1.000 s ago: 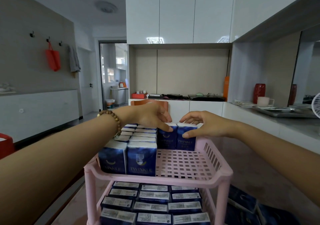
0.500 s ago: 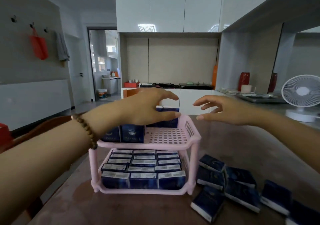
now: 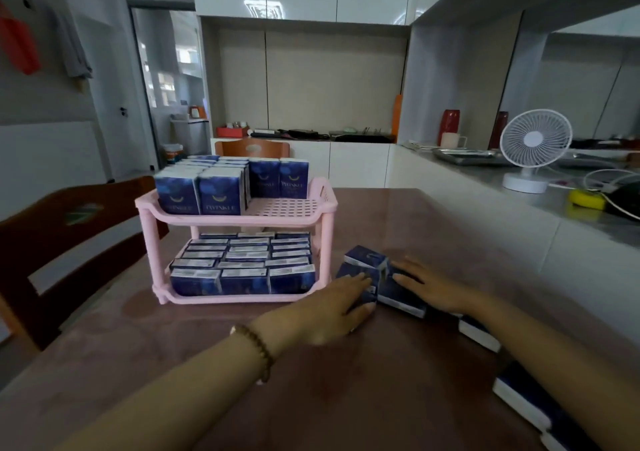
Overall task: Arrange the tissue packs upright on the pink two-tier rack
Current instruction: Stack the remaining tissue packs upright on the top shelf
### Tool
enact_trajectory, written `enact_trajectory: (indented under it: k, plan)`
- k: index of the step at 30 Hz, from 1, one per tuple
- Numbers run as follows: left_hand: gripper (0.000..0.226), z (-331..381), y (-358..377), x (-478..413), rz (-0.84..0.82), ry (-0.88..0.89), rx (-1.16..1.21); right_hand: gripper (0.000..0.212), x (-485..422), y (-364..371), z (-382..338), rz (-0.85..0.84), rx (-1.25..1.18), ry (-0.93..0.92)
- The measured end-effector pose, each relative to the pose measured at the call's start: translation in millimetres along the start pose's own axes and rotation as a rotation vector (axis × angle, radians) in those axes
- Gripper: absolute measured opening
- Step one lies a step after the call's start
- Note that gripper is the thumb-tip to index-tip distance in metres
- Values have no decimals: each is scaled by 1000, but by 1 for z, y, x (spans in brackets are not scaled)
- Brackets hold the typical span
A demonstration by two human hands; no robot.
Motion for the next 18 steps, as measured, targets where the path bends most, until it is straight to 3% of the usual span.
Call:
enact_trajectory:
  k: [3, 7, 12, 15, 18]
  plan:
    - [58, -7, 16, -8, 22, -37, -38, 50, 12, 7, -1, 25, 189, -45]
    - [60, -4, 27, -1, -3, -28, -75, 49, 38, 9, -14, -2, 235, -103]
    - [41, -1, 20, 21, 86, 60, 12, 48, 84, 18, -33, -94, 140, -187]
    - [36, -10, 18, 36, 33, 35, 61, 54, 109, 21, -45, -139, 62, -238]
    - [40, -13, 15, 52, -6, 16, 189, 62, 122, 15, -46, -68, -106, -193]
Point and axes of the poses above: each hand's wrist, its own x-axis away from the middle knuckle, its own y-axis out of the palm, z = x × y, the point moved 3 cm from there along -x, towards the middle knuckle, and after that the axes turned 7 degrees about z, right-handed, at the moved point
